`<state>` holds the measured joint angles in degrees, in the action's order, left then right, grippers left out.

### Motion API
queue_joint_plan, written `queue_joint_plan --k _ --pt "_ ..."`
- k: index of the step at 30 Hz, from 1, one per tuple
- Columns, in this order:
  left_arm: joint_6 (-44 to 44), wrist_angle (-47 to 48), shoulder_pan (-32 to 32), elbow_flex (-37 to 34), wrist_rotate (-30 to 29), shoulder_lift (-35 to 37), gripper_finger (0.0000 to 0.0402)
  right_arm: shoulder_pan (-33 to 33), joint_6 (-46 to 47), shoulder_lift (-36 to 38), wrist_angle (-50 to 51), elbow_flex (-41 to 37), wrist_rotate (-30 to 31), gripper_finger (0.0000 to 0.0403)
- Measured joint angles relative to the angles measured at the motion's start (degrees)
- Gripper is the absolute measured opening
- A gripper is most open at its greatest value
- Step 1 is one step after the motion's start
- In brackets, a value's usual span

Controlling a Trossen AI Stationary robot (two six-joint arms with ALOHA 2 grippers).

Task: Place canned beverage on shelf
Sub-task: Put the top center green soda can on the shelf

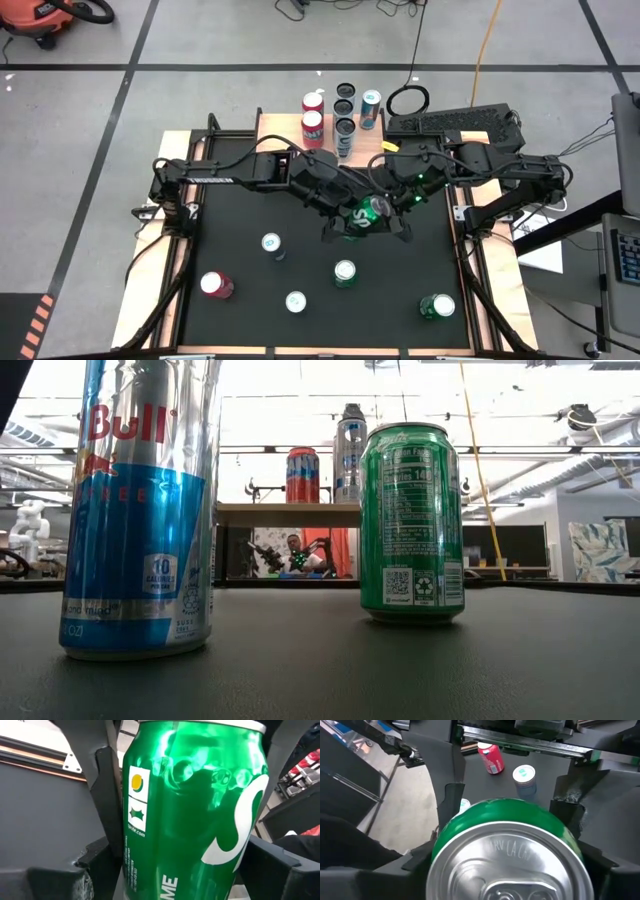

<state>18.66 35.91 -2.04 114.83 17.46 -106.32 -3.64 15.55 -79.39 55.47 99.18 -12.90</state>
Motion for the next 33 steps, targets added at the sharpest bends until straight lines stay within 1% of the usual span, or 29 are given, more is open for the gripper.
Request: queue_joint_plan --k 4,7,15,22,29,33 --pt "0.3 -1.4 0.0 0.0 0.3 0.0 0.0322 0.0 1.1 0.5 0.4 0.0 -0.8 0.0322" --pt "0.0 -1.6 0.0 0.0 0.3 0.0 0.0322 0.0 2.0 1.1 0.8 0.0 -0.8 0.0331" --pt "0.5 -4.0 0.0 0.0 0.0 0.0 0.0322 0.4 3.4 2.5 1.6 0.0 -1.8 0.0334" --pt "0.5 -4.4 0.1 0.0 0.4 0.0 0.0294 0.7 4.6 2.8 2.2 0.0 -2.3 0.0335" --pt "0.5 -4.3 0.2 0.0 0.9 0.0 0.0289 0.6 3.3 2.9 2.3 -0.1 -2.4 0.0334" --pt "0.5 -4.4 0.2 0.0 1.0 0.0 0.0288 0.7 5.4 3.4 2.7 -0.1 -2.4 0.0334"
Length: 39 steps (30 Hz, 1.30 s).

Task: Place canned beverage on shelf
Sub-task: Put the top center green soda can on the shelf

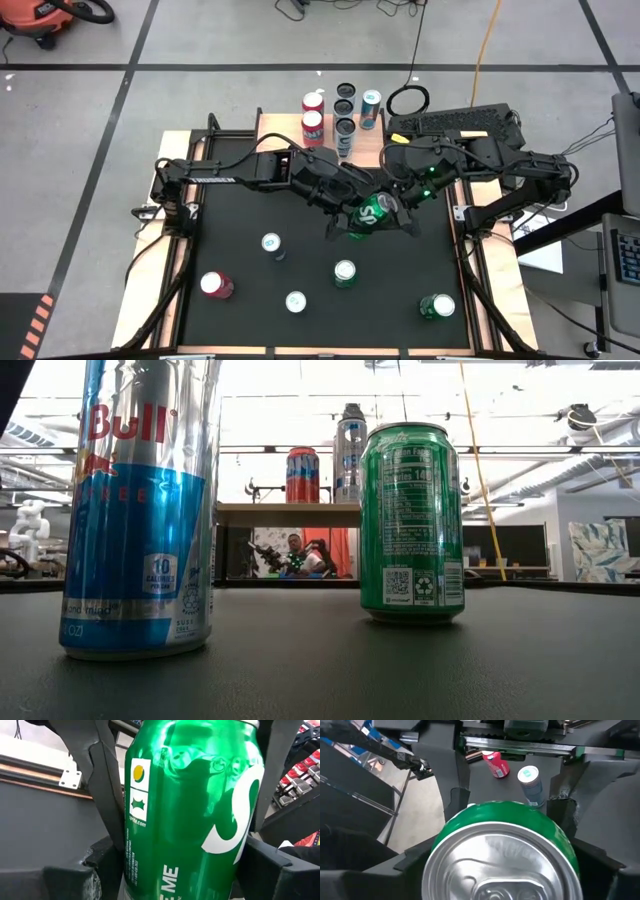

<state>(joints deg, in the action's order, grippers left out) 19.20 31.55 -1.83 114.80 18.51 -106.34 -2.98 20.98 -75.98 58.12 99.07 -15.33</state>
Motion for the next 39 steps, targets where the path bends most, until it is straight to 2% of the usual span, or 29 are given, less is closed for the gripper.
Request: queue_joint_plan --k 11,20,28,39 --pt "5.6 -3.4 0.5 0.0 1.4 0.0 0.0287 0.0 2.7 1.4 -0.4 0.0 0.0 0.0334" --pt "7.3 -3.0 1.6 0.0 1.5 0.0 0.0298 -0.8 -4.0 1.0 0.2 0.0 4.9 0.0352" --pt "6.1 -3.1 1.9 0.0 1.1 0.0 0.0301 -0.8 -10.0 1.0 0.7 0.0 4.0 0.0353" --pt "6.0 -1.9 2.0 0.1 0.8 0.0 0.0302 -0.8 -9.1 0.9 2.0 -0.1 5.0 0.0353"
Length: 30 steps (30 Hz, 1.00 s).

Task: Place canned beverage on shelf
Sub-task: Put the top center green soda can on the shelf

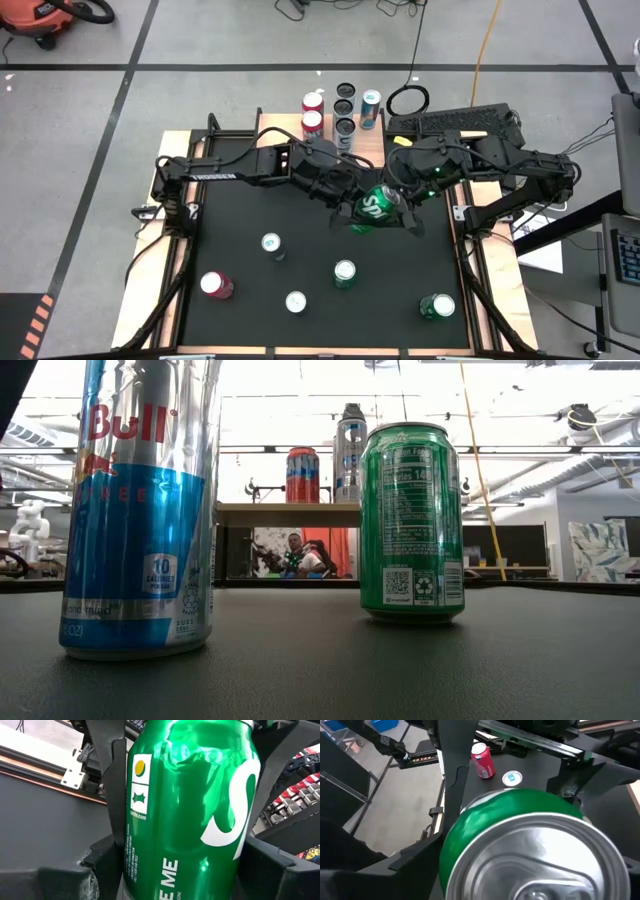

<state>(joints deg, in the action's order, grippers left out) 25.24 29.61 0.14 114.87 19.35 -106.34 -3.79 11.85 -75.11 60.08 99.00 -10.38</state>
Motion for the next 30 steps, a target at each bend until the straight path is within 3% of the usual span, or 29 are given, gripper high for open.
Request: queue_joint_plan --k 12,22,30 --pt "1.0 -0.8 0.1 0.0 -0.1 0.0 0.0302 0.0 0.9 0.2 -0.7 0.0 -0.2 0.0351" --pt "0.4 -0.9 0.1 0.0 1.6 0.0 0.0302 0.1 1.4 0.3 -1.8 0.0 -2.8 0.0297" --pt "-0.3 -0.8 0.1 0.0 3.1 0.0 0.0303 0.1 1.3 0.3 -1.9 0.0 -3.3 0.0291"
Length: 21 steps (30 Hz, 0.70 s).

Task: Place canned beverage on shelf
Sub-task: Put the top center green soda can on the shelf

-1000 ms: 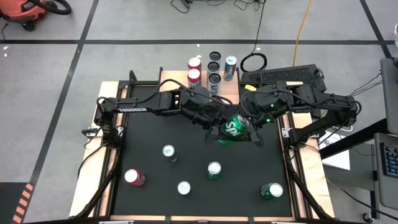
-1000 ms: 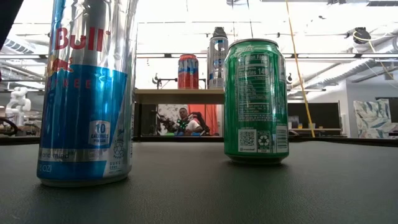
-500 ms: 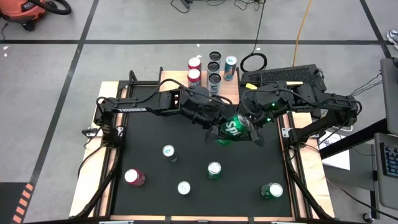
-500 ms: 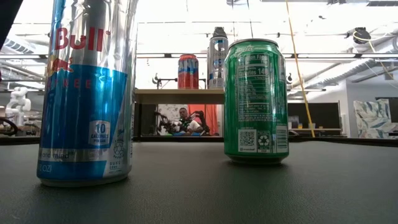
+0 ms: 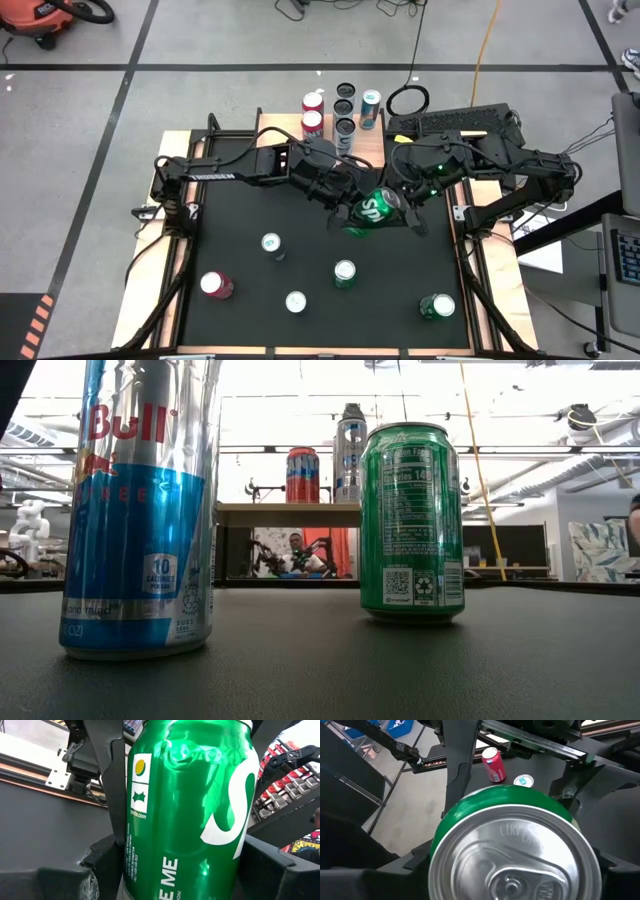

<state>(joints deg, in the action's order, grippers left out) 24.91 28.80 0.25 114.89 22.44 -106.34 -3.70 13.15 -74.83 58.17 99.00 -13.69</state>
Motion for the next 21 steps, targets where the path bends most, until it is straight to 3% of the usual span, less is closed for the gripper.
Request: queue_joint_plan --k 9,17,21 --pt "-0.2 0.1 0.0 0.0 0.1 0.0 0.0305 0.0 -0.2 0.0 0.0 0.0 0.2 0.029" --pt "0.2 0.0 0.1 0.1 0.1 0.1 0.0387 0.0 -0.6 0.0 0.5 0.0 0.3 0.029" --pt "0.3 -0.1 0.1 0.1 1.6 0.3 0.0393 -0.1 -0.6 0.0 0.8 0.0 0.0 0.029"
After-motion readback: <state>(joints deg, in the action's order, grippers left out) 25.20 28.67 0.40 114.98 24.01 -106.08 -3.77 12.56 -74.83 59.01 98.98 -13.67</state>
